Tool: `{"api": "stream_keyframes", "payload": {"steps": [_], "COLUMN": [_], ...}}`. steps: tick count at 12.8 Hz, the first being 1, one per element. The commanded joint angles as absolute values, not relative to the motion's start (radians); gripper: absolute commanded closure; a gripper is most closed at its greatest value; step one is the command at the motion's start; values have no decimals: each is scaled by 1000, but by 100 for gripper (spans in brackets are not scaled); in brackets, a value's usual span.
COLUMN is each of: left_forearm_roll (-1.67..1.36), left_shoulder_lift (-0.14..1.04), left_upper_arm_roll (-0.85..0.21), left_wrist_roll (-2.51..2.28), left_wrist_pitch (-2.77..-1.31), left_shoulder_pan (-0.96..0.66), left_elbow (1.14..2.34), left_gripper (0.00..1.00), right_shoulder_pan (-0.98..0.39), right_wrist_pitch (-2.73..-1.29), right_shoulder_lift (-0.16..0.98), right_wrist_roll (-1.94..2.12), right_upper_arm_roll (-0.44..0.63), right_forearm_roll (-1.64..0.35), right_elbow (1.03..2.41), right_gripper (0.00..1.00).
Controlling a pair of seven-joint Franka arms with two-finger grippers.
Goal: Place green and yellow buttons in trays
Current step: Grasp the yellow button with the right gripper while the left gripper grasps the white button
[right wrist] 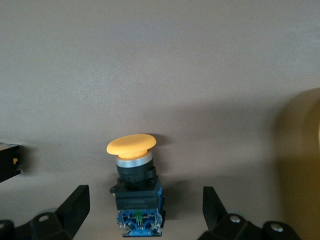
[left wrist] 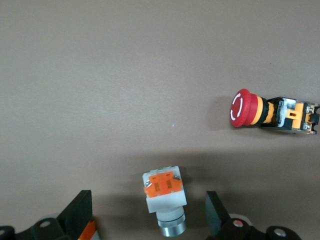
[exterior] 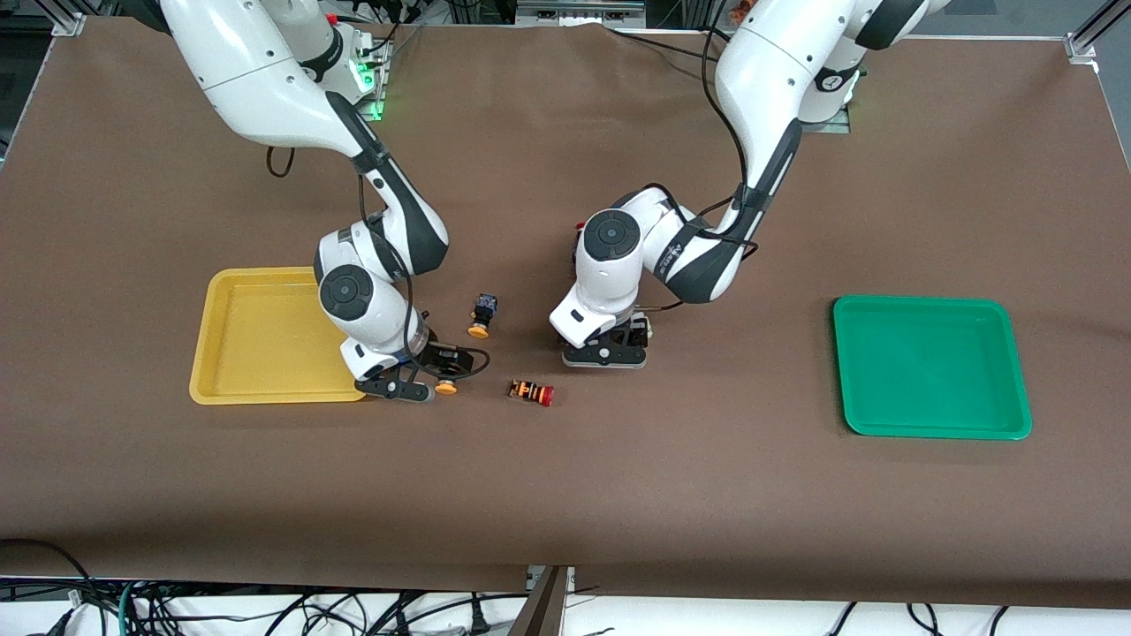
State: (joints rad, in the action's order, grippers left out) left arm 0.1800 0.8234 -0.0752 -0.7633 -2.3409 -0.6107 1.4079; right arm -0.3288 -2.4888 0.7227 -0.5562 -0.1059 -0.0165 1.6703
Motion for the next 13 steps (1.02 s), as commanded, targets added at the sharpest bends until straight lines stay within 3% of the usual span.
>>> {"api": "stream_keyframes", "payload": {"steps": [1, 2, 4, 5, 9, 11, 13], "left_forearm_roll": [207, 204, 202, 201, 195, 192, 192], "left_shoulder_lift": [865, 880, 897, 899, 890, 849, 789], "left_upper_arm_roll": [-60, -60, -61, -61, -63, -64, -61], "left_wrist_roll": [-814, -818, -816, -812, -818, -819, -812], "left_wrist_pitch": [-2361, -2365, -2419, -2425, -2424, -2375, -2208], "left_shoulder_pan": [-632, -632, -632, -632, -632, -620, -611], "left_elbow": [1373, 1371, 1374, 1374, 1376, 1388, 1368], "left_gripper": [0, 0, 0, 42, 100, 100, 100], "right_shoulder_pan": [-331, -333, -331, -333, -289, -232, -186], "right_wrist_pitch": [-2499, -2499, -2497, -2496, -2387, -2248, -2144], "right_shoulder_lift": [735, 738, 741, 741, 668, 603, 557], "right_wrist_roll": [-572, -568, -555, -551, -435, -295, -175], "right_upper_arm_roll": [-110, -110, -110, -110, -109, -104, -92], "right_forearm_roll": [-9, -8, -6, -6, -5, -5, -5], "right_elbow": [1654, 1654, 1655, 1654, 1646, 1637, 1638], "right_gripper": [45, 67, 97, 100, 100, 100, 100]}}
